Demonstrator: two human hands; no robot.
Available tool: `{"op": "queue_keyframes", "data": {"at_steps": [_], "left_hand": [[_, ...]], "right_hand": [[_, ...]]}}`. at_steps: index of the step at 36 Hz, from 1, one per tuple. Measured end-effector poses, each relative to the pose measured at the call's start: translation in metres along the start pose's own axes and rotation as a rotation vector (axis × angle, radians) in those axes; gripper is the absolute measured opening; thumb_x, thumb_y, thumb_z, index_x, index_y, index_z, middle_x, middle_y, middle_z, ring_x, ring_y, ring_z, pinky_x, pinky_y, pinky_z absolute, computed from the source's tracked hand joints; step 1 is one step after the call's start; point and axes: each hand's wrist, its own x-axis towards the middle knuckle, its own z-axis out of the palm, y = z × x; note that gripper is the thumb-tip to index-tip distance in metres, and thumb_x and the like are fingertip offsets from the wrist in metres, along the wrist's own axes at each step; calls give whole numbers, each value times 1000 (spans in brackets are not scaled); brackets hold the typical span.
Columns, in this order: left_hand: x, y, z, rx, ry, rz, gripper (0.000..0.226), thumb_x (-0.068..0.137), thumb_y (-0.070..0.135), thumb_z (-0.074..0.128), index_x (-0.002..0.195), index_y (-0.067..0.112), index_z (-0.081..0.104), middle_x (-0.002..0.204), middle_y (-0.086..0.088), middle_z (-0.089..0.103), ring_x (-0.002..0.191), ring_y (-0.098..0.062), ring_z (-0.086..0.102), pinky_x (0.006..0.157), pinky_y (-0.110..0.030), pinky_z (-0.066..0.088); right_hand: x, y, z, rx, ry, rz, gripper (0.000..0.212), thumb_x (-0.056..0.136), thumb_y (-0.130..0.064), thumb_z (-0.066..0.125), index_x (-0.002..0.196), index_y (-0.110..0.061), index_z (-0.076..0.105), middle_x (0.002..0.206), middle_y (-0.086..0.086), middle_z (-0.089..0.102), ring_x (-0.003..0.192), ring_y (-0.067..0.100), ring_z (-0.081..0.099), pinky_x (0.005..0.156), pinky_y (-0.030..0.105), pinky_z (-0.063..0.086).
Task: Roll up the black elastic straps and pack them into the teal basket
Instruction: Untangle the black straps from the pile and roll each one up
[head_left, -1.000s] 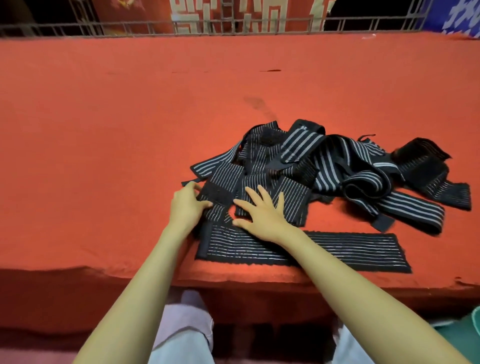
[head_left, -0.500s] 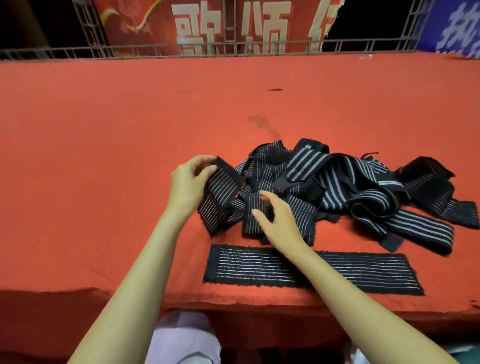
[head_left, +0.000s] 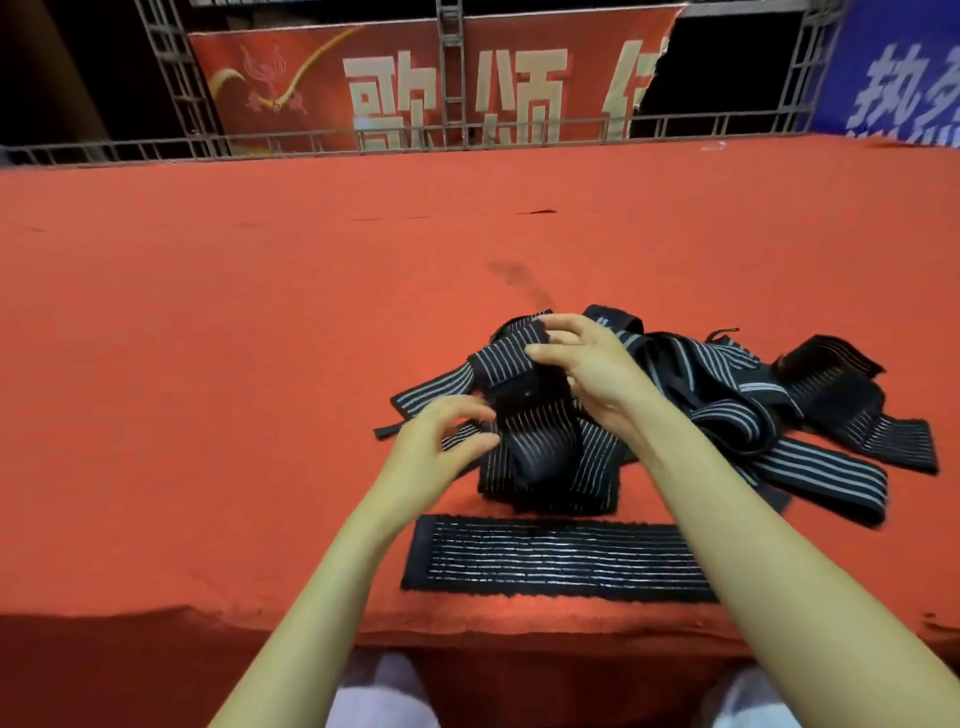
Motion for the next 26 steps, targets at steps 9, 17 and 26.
{"op": "queue_keyframes", "data": {"at_steps": [9,17,26], "left_hand": [[14,4,17,-643,137,-509,35,98,39,44,117,14,58,116,-4,66,107,-15,63,94,-31,49],[17,16,36,-476,-229,-268,37,88,46,58,124,39,58,131,15,58,125,-2,49,108,-31,35],[27,24,24,-398,-247,-265,19,81,33,69,80,18,58,84,6,66,77,-4,60,76,-19,44]], "right_hand": [[-26,1,-47,-383,-321,-225,42,89,13,48,113,-19,62,118,-10,63,111,-7,54,88,10,42],[-33,0,-68,-467,-465,-223,40,87,18,43,112,-5,63,115,3,66,113,10,58,101,24,42],[-25,-8,-85,-589,-434,-217,39,92,8,50,114,-21,64,113,0,68,109,7,61,96,25,48]]}}
